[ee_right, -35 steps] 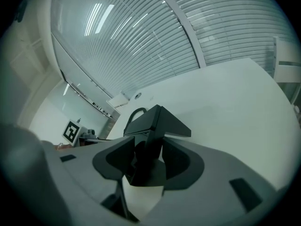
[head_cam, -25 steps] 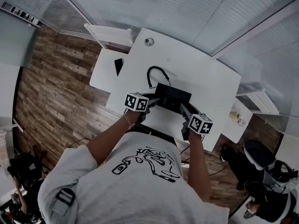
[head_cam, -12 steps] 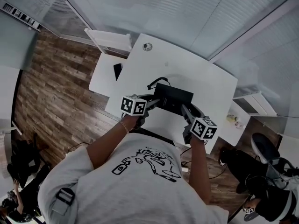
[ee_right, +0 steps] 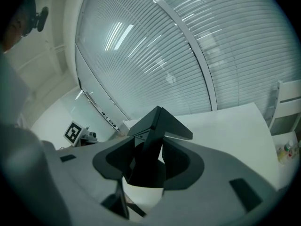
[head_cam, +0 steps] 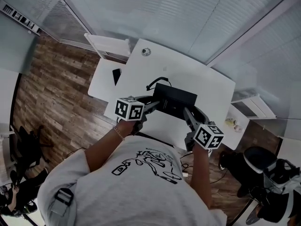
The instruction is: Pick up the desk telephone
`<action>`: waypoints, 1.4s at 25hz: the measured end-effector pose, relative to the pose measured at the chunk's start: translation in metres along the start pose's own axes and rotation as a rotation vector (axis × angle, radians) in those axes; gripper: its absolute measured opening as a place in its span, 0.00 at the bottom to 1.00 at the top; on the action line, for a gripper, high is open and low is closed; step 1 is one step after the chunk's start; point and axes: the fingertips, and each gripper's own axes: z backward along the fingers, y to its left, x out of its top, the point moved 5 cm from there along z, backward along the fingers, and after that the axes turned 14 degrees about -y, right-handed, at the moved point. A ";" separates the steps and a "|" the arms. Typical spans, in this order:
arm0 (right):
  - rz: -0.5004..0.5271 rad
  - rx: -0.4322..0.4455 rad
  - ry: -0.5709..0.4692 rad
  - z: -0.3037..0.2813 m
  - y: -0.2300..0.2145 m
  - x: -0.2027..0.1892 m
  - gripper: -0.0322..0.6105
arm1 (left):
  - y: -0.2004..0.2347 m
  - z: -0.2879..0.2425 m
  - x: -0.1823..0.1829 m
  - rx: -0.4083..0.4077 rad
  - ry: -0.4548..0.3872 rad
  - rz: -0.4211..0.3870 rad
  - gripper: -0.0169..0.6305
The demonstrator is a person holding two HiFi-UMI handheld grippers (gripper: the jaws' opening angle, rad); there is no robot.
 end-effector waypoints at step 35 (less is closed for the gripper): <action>0.083 0.050 -0.164 0.058 0.079 0.078 0.32 | -0.079 0.062 0.066 -0.077 -0.085 -0.084 0.30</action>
